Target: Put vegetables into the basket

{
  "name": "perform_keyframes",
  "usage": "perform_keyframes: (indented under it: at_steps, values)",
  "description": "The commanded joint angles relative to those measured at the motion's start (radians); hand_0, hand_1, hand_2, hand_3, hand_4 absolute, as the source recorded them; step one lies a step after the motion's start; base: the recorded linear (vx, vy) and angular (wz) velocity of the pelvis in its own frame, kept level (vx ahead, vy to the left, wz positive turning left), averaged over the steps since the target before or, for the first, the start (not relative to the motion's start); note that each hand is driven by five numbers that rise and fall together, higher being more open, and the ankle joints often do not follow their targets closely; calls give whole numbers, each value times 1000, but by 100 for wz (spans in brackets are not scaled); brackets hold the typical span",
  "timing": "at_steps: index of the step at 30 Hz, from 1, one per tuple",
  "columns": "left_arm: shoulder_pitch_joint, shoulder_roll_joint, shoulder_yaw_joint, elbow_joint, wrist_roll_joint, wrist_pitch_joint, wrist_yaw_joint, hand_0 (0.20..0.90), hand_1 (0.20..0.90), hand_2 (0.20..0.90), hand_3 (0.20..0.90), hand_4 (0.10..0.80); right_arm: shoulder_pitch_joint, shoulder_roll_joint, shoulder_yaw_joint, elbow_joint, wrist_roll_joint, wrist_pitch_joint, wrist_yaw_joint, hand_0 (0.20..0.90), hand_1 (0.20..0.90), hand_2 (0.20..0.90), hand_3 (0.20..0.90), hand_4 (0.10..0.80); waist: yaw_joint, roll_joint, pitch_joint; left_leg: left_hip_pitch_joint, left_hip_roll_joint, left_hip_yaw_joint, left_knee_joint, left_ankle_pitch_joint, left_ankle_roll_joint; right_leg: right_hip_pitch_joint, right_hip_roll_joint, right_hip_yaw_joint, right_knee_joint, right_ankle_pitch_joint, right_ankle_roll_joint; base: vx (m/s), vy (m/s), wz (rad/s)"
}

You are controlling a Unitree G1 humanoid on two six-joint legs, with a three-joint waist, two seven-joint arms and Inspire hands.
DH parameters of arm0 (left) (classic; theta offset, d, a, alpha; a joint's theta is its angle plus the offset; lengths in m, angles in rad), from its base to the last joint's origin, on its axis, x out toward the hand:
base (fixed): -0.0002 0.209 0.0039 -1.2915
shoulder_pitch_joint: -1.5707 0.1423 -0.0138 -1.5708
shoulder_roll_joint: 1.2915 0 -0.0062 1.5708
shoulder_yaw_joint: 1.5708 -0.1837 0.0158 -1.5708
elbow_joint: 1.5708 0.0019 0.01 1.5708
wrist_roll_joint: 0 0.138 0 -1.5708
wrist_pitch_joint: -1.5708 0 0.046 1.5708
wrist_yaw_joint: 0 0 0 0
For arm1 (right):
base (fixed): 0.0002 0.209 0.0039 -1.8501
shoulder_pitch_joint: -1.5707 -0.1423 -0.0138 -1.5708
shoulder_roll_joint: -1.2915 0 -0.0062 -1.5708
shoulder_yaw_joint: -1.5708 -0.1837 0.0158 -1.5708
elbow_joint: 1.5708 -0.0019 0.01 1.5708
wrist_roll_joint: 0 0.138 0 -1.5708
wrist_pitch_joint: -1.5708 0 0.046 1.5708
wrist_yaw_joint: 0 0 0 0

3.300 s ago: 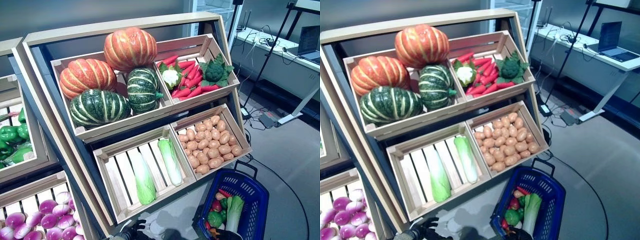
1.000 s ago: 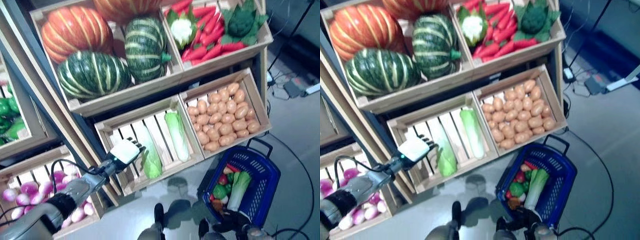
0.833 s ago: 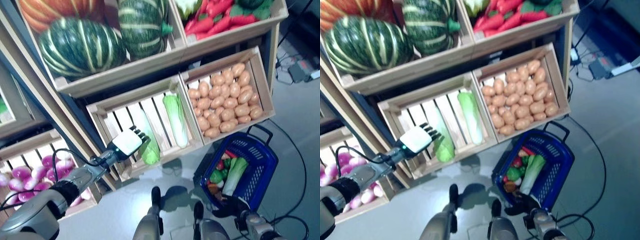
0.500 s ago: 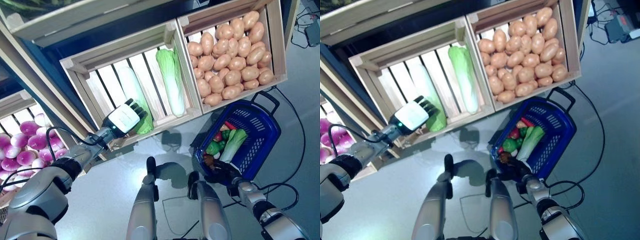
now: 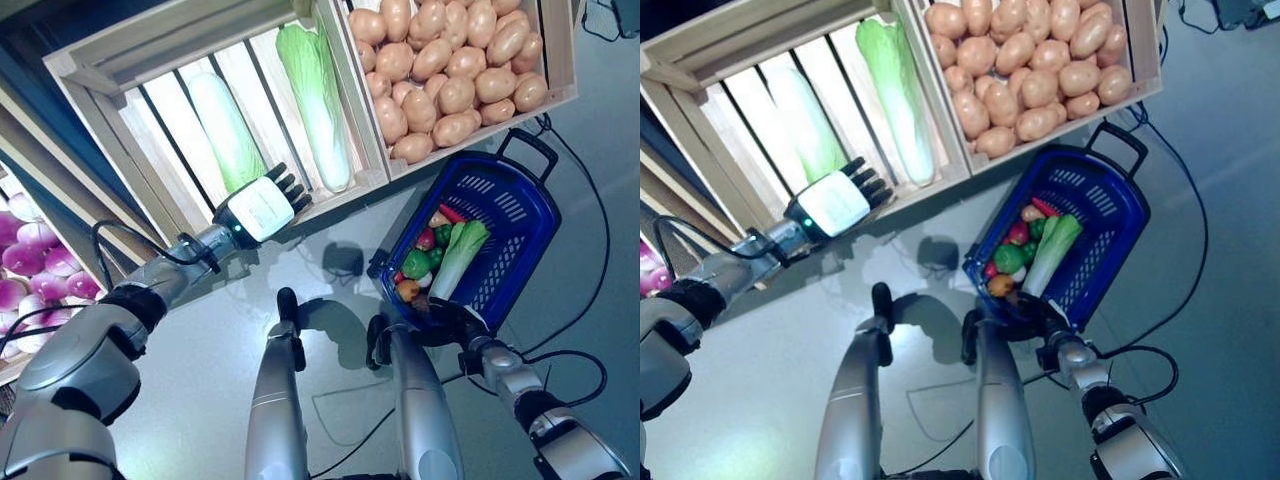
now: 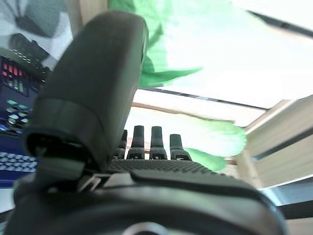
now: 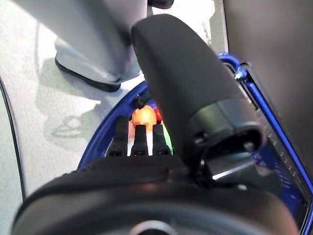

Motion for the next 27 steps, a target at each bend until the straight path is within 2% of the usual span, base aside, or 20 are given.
perform_keyframes:
  at_steps: [1,8,21,27]
  values:
    - [-135,34,46,-28,24,11,83,900,900,900,900,800,35,-62,-23,-49,45,-8,-23,900,900,900,900,800,-13,-2,-1,-20,17,3,231,-252,-10,14,-14,52,-119,139,44,12,59,3]
    - [-184,65,31,-39,58,13,15,900,900,900,900,800,73,-73,-52,-116,82,-5,-47,900,900,900,900,800,-25,-6,-1,-65,16,4,278,-276,-3,-35,-19,60,-96,145,48,8,17,2]
    - [-234,190,11,-155,115,-4,-144,900,900,900,900,800,119,-99,-94,-129,120,-32,-53,900,900,900,900,800,-27,18,-1,-95,13,16,295,-291,2,-74,-35,61,-91,154,55,0,0,0]
    - [-267,231,0,-197,126,-2,-143,900,900,900,900,800,125,-121,-108,-125,126,-47,-46,900,900,900,900,800,-23,26,-1,-117,21,22,285,-281,-2,-96,-44,53,-98,162,58,-2,7,1]
